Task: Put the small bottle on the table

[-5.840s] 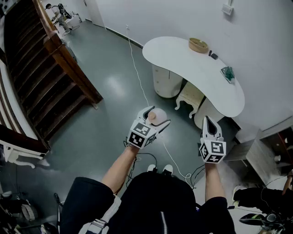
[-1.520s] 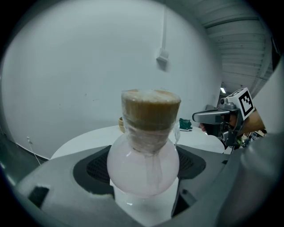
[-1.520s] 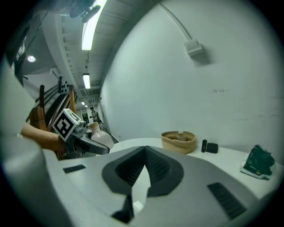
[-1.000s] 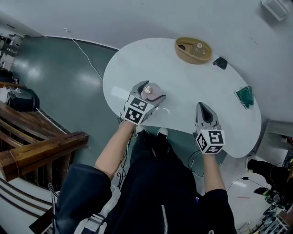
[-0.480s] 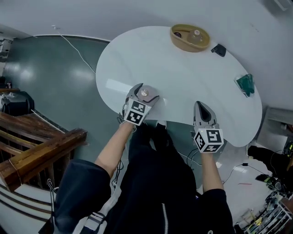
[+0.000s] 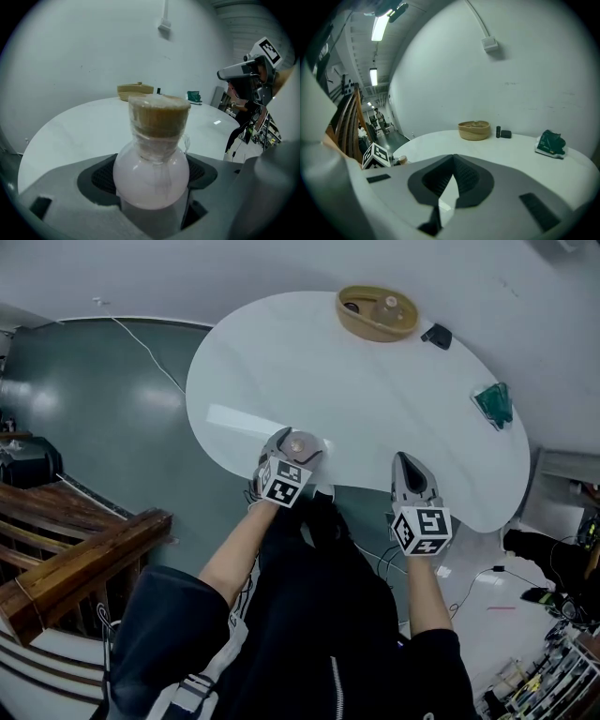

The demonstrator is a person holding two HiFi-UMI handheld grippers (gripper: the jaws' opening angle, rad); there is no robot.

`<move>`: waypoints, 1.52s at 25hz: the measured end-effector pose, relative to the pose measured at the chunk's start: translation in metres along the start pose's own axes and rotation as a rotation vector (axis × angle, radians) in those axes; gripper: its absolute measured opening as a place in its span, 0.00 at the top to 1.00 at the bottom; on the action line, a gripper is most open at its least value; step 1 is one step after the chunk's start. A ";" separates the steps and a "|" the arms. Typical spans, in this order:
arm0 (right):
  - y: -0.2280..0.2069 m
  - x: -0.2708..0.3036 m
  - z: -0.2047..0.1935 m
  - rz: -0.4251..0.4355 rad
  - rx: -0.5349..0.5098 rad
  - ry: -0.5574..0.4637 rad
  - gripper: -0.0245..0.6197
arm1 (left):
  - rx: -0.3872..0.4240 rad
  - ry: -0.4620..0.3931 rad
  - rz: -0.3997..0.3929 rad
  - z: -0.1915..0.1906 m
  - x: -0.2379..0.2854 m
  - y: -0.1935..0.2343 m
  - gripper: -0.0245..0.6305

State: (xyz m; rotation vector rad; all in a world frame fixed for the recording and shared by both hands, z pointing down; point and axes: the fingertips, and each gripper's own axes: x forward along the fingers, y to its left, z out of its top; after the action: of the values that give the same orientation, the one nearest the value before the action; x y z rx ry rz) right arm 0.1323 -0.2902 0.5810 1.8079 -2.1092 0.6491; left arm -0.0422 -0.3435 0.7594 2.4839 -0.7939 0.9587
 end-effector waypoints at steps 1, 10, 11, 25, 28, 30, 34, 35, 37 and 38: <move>-0.001 -0.001 -0.001 -0.002 0.002 0.000 0.96 | -0.001 0.008 0.001 -0.005 0.001 -0.002 0.34; 0.004 -0.010 -0.006 0.023 -0.004 0.001 0.96 | 0.059 -0.017 0.041 -0.013 0.003 -0.010 0.34; 0.006 -0.010 -0.006 0.030 -0.007 0.001 0.96 | 0.058 -0.019 0.043 -0.013 0.002 -0.009 0.34; 0.037 0.003 0.026 0.158 -0.073 -0.067 0.96 | -0.003 -0.200 0.115 0.038 -0.085 -0.003 0.51; 0.050 0.010 0.036 0.198 -0.098 -0.088 0.96 | -0.019 -0.266 0.137 0.057 -0.113 0.003 0.59; 0.059 0.012 0.041 0.225 -0.114 -0.102 0.96 | -0.035 -0.309 0.162 0.065 -0.131 0.009 0.60; 0.075 0.016 0.052 0.265 -0.132 -0.126 0.96 | -0.052 -0.366 0.233 0.077 -0.166 0.023 0.71; 0.078 0.017 0.054 0.274 -0.137 -0.132 0.96 | -0.053 -0.377 0.254 0.080 -0.175 0.027 0.74; 0.085 0.018 0.059 0.290 -0.149 -0.144 0.96 | -0.048 -0.399 0.297 0.084 -0.192 0.034 0.76; 0.089 0.018 0.061 0.297 -0.155 -0.151 0.96 | -0.044 -0.410 0.316 0.086 -0.200 0.037 0.78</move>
State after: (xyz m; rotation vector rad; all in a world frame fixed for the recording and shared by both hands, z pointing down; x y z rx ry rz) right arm 0.0466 -0.3269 0.5245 1.5195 -2.4806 0.4110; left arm -0.1445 -0.3416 0.5640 2.5984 -1.3513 0.5131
